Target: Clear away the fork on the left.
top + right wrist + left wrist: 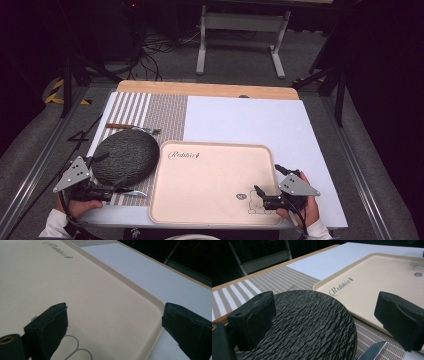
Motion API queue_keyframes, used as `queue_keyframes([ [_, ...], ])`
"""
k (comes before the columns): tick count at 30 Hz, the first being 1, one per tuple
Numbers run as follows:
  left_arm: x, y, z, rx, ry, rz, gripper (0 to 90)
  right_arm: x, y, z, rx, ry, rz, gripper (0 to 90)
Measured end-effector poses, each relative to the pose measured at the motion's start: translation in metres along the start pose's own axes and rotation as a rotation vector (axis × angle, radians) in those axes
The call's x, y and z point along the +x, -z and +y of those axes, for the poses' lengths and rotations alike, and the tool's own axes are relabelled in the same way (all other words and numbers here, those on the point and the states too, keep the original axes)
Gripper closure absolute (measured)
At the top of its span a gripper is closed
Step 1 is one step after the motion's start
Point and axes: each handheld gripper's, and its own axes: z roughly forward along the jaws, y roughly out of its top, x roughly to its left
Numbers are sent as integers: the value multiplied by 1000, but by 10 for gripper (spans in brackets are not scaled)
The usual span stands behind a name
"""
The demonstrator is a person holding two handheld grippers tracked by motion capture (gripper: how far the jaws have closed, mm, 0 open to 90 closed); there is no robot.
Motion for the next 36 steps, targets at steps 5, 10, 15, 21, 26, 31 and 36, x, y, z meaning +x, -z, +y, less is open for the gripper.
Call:
queue_keyframes([
  [5,-1,1,0,-14,-10,-2,49,2,2,1,2,6,-12,74],
  [10,-1,5,-1,7,-22,2,77,4,1,5,-10,15,-7,73],
  [15,7,6,1,35,-14,8,92,4,-4,4,0,23,16,72],
  [21,20,0,6,87,-39,-17,131,4,-5,5,-4,9,9,72],
  [26,43,-6,16,100,-30,-14,116,5,-9,4,17,6,13,71],
  [31,57,-15,25,140,-44,-16,113,4,-9,3,23,2,13,71],
  [36,81,-28,42,218,-63,-20,146,4,-10,2,29,-11,10,70],
])
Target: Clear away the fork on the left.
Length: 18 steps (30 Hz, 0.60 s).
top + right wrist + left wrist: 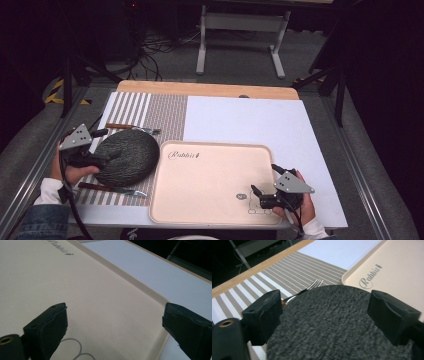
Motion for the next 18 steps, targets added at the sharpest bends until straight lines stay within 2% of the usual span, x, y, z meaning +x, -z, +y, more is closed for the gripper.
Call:
queue_keyframes([
  [3,14,-3,7,38,-2,2,154,1,-1,0,7,1,3,70],
  [5,27,-4,11,65,4,18,155,1,-2,-1,14,2,4,69],
  [6,41,-5,12,70,21,21,163,1,-3,-1,18,2,-1,70],
  [7,41,-5,12,70,21,21,167,1,-3,-1,18,2,-1,70],
  [12,77,-15,11,131,75,51,167,3,-5,-1,32,9,-4,70],
  [14,87,-18,10,138,101,58,167,3,-5,-1,33,14,-31,72],
  [16,98,-24,8,157,125,64,181,-1,-6,-3,38,-18,-53,75],
  [17,102,-27,7,174,129,64,181,-1,-6,-3,38,-18,-53,75],
  [18,109,-36,5,233,130,63,181,-3,-7,-4,43,-22,-60,75],
])
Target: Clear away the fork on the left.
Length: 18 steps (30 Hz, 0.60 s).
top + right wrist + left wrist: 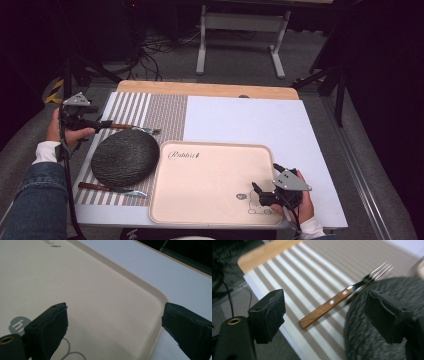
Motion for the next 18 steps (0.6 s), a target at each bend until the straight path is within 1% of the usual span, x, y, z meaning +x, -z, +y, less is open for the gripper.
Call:
queue_keyframes([
  [2,5,-9,1,61,-9,1,182,0,0,0,3,-2,-6,79],
  [3,5,-9,1,61,-9,1,193,0,0,0,1,1,-16,81],
  [4,9,-19,0,122,-24,-4,223,0,0,0,2,1,-30,83],
  [5,9,-19,0,122,-24,-4,226,0,0,0,4,2,-37,84],
  [6,15,-26,0,158,-21,-16,225,0,0,0,4,3,-42,86],
  [7,15,-26,0,158,-21,-16,226,0,0,0,4,3,-42,86],
  [8,16,-30,0,165,-14,-15,226,0,0,-1,2,3,-46,86],
  [9,17,-34,1,185,-25,-11,226,0,1,-1,1,0,-53,87],
  [10,17,-38,1,195,-19,-15,226,-1,2,0,-3,-2,-59,87],
  [11,17,-40,1,206,-31,-18,226,-1,2,0,-6,-5,-57,88],
  [12,18,-44,1,226,-31,-27,227,-1,2,0,-5,-5,-57,88],
  [13,19,-47,1,238,-37,-12,226,-1,1,0,-2,-1,-58,88],
  [14,19,-49,1,237,-30,-11,221,-1,1,-1,0,-2,-55,89],
  [15,20,-51,0,240,-24,-24,219,-1,1,-1,1,-3,-53,89],
  [16,20,-53,0,242,-22,-27,219,-1,1,-1,4,0,-51,89],
  [17,19,-54,0,249,-32,-23,219,-1,1,-1,4,0,-51,89],
  [18,19,-57,1,268,-44,-26,217,-1,1,-1,3,2,-50,89],
])
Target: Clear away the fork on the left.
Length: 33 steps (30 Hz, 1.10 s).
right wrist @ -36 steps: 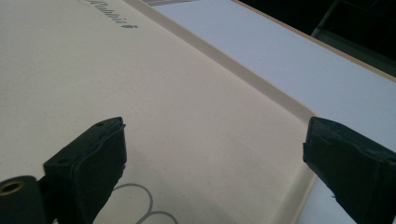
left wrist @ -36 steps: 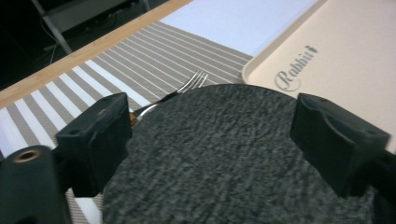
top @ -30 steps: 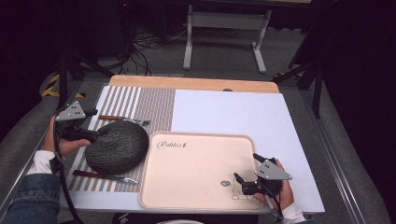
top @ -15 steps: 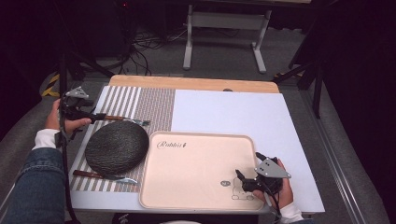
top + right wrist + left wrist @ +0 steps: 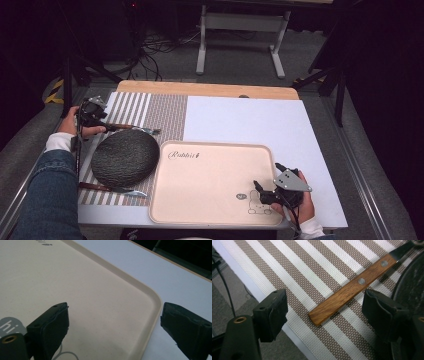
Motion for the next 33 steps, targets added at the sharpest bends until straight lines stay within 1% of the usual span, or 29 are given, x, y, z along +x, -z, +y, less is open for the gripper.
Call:
queue_keyframes([
  [1,-1,-2,1,8,-4,1,217,0,0,0,0,-1,1,89],
  [2,-2,-4,3,29,-19,-4,218,0,0,0,1,-3,2,89],
  [3,-3,-5,4,38,-27,-11,221,0,0,0,5,-1,3,90],
  [4,-4,-6,5,44,-36,-17,274,0,-1,0,9,0,7,92],
  [6,-6,-7,9,60,-60,-14,290,0,-1,0,12,-11,19,97],
  [8,-6,-7,9,64,-64,-12,300,-1,-1,0,12,-19,23,97],
  [9,-6,-8,10,78,-65,-23,300,-1,-1,0,12,-22,25,97],
  [10,-5,-9,11,78,-68,-24,295,-1,-2,0,16,-28,34,98],
  [12,-4,-10,12,88,-64,-29,288,-1,-2,-1,18,-32,35,98],
  [13,-4,-10,13,92,-63,-34,285,-2,-3,-1,20,-40,50,96],
  [14,-4,-10,14,97,-73,-35,285,-2,-3,-1,20,-40,50,96],
  [15,-5,-9,14,100,-77,-42,301,-2,-4,-2,26,-40,59,95],
  [17,-6,-9,15,105,-83,-62,373,-1,-4,-1,30,-28,63,95],
  [19,-6,-8,15,109,-81,-72,426,0,-5,-1,33,-21,63,95],
  [20,-6,-8,15,116,-71,-85,459,0,-5,-1,34,-18,68,94],
  [21,-7,-8,16,121,-71,-86,474,0,-5,-1,35,-12,73,93],
  [22,-9,-7,18,133,-87,-89,499,1,-5,-1,40,-12,74,93],
  [23,-12,-7,19,147,-90,-94,552,2,-6,-1,44,-4,73,93],
  [24,-14,-7,22,160,-116,-85,587,2,-6,-1,46,3,74,93],
  [25,-16,-7,23,165,-118,-87,629,3,-6,-1,49,10,75,93],
  [26,-18,-7,24,177,-132,-89,654,3,-6,-1,49,12,75,93],
  [27,-19,-7,26,188,-138,-90,690,3,-6,-1,48,20,78,93],
  [28,-22,-7,28,202,-154,-82,739,4,-6,-1,51,22,83,93],
  [30,-24,-7,28,206,-151,-76,755,4,-5,-1,50,26,87,93],
  [31,-25,-7,29,216,-157,-73,755,4,-5,-1,50,26,87,93],
  [32,-26,-7,30,220,-165,-60,755,4,-5,-1,51,30,88,93],
  [33,-27,-7,30,203,-177,-38,756,4,-5,-1,54,33,91,92],
])
